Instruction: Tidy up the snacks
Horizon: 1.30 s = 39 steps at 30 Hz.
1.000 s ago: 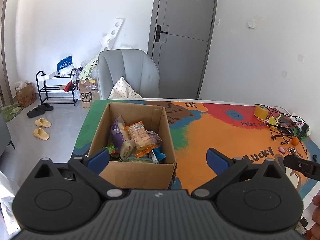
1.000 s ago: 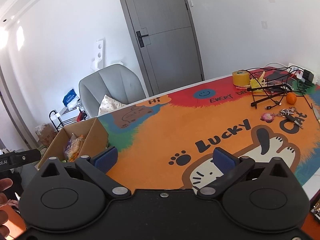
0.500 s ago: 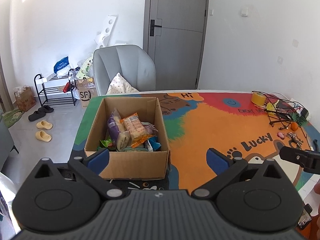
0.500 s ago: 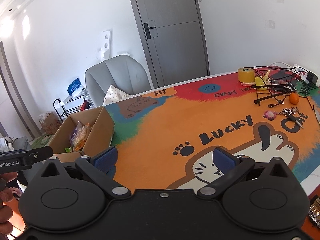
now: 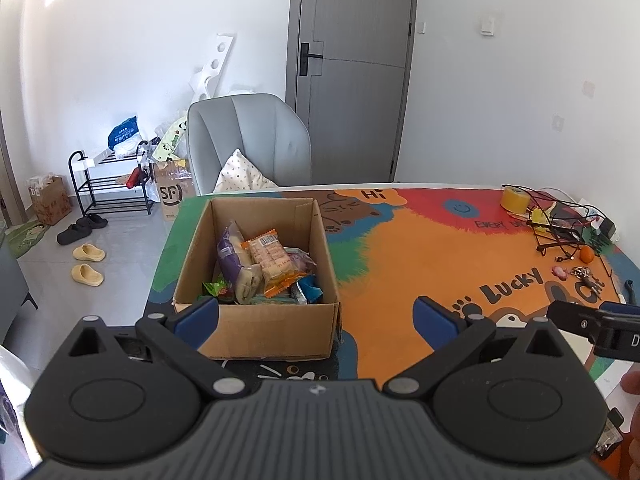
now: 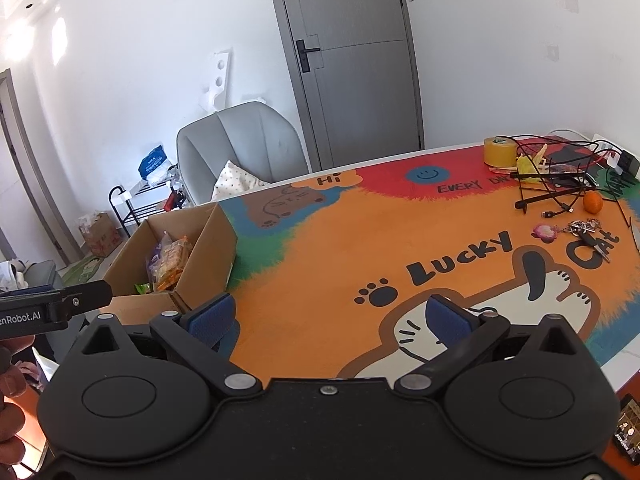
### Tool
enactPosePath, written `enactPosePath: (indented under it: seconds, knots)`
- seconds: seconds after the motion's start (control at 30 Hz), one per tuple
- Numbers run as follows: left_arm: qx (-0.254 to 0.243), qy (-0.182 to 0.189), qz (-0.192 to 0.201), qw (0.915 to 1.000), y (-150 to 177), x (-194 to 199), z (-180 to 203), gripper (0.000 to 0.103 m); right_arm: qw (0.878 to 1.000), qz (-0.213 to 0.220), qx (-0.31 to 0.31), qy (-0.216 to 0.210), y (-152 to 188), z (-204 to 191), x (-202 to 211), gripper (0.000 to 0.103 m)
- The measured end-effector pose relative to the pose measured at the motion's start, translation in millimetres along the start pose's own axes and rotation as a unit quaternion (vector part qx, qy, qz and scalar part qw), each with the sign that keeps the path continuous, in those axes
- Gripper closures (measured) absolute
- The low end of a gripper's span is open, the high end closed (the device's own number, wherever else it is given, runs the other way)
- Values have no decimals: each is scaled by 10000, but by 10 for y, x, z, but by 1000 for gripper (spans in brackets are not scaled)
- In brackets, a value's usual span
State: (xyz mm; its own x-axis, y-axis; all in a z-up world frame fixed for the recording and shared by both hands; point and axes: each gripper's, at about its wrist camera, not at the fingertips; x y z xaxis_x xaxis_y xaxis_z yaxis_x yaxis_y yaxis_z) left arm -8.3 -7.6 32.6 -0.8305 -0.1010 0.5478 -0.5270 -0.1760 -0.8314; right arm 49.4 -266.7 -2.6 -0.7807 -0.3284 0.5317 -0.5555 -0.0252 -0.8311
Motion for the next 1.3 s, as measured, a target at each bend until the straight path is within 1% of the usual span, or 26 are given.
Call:
enactPosePath:
  seconds: [0.57,0.93,1.3]
  knots:
    - [-4,35,2,10000,0,24,-5,0,9999,94,19,70,-30,-5,22,0]
    - [-26,50,-57,10000,14,-7,14,0,9999,67,76,29,-21,-35,21,0]
    - [-34,71,-29,10000,5,12,24,0,9999,75,96,-17,-31,-50,46,0]
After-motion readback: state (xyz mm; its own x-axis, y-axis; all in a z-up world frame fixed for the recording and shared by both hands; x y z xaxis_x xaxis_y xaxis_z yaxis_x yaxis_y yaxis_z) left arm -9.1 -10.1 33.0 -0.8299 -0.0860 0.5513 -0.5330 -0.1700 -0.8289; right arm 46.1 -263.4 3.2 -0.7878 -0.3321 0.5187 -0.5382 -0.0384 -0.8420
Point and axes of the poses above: each gripper's, at about its wrist camera, not at the fingertips, and x roughly against the way its jaws point, z to its right, y to its underside, and after that the axes turned 4 degrees about x, right-handed
